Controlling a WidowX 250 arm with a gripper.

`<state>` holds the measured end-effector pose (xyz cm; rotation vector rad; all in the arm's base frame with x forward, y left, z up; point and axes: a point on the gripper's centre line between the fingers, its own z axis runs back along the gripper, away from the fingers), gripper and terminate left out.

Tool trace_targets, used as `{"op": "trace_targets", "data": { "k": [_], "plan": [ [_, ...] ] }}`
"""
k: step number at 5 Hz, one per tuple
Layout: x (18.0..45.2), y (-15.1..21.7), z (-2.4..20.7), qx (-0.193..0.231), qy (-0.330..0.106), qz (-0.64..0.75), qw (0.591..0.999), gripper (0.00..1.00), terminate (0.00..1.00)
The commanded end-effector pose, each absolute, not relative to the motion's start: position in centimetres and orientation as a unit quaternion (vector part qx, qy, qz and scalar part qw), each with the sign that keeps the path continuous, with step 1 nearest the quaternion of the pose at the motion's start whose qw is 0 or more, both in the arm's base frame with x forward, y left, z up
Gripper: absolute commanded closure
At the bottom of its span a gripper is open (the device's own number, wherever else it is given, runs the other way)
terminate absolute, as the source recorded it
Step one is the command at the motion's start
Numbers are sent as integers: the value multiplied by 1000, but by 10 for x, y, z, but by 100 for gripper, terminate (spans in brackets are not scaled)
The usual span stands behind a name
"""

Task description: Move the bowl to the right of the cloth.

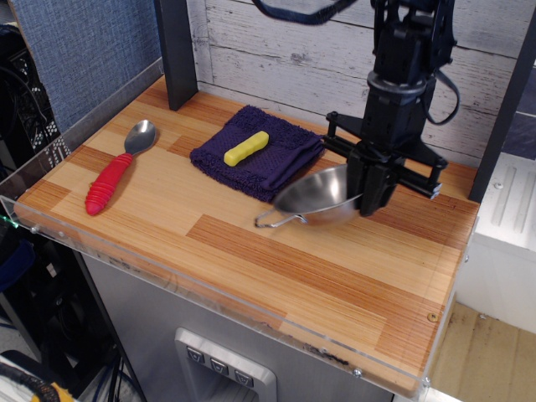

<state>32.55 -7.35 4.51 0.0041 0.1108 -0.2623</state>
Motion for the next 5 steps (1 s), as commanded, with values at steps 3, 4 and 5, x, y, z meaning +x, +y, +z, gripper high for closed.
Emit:
{"op": "trace_targets", "data": {
  "k": [3, 4, 5],
  "plan": [
    [332, -82, 44, -85, 19, -175, 981, 0, 0],
    [329, -85, 55, -110, -2, -184, 977, 0, 0],
    [327, -82, 64, -110, -9, -194, 975, 0, 0]
  ]
}}
